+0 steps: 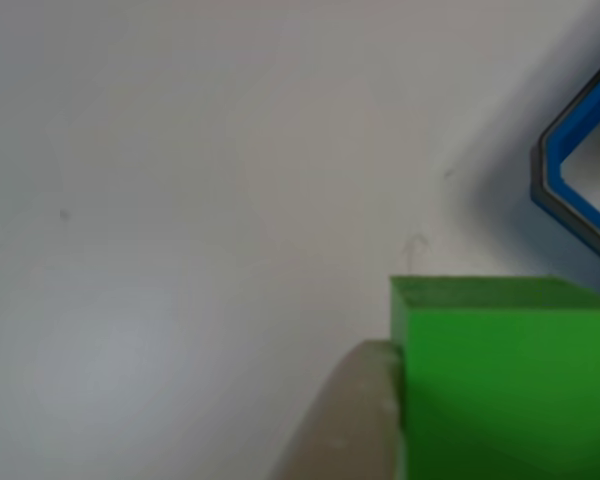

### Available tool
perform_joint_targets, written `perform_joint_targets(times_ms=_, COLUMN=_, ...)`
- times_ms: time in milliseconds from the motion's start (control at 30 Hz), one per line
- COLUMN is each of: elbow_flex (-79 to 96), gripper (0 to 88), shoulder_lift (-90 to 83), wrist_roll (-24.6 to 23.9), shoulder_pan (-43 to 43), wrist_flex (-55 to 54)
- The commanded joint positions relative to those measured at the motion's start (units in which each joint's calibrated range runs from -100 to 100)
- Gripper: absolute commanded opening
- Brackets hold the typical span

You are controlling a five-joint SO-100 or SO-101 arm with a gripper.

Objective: Pick up green cube and drop it in the blue box

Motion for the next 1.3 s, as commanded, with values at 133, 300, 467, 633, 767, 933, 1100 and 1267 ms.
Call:
perform_joint_targets(times_ms=133, elbow_flex=-3.0, gripper=2.1, shoulder_lift=-3.6, wrist_roll=0.1, shoulder_pan=7.5, wrist_flex=-3.5)
perform_joint_targets(times_ms=300, elbow_flex=-3.0, gripper=2.1, shoulder_lift=-1.7, wrist_roll=0.1, shoulder_pan=11.7, wrist_flex=-3.7)
perform_joint_targets(times_ms=467, elbow_flex=-3.4, gripper=2.1, shoulder_lift=3.0, wrist_roll=0.1, shoulder_pan=12.9, wrist_flex=-4.3)
perform_joint_targets(times_ms=633, elbow_flex=-3.3, gripper=2.1, shoulder_lift=8.1, wrist_roll=0.1, shoulder_pan=13.2, wrist_flex=-10.7)
perform_joint_targets(times_ms=767, elbow_flex=-3.3, gripper=2.1, shoulder_lift=11.1, wrist_roll=0.1, shoulder_pan=14.1, wrist_flex=-15.1)
perform_joint_targets(times_ms=933, elbow_flex=-3.1, gripper=2.1, shoulder_lift=11.8, wrist_roll=0.1, shoulder_pan=14.3, wrist_flex=-18.7)
perform_joint_targets(times_ms=1100, elbow_flex=-3.1, gripper=2.1, shoulder_lift=12.3, wrist_roll=0.1, shoulder_pan=15.0, wrist_flex=-20.3)
perform_joint_targets(times_ms=1267, elbow_flex=-3.1, gripper=2.1, shoulder_lift=14.8, wrist_roll=0.1, shoulder_pan=15.1, wrist_flex=-25.2)
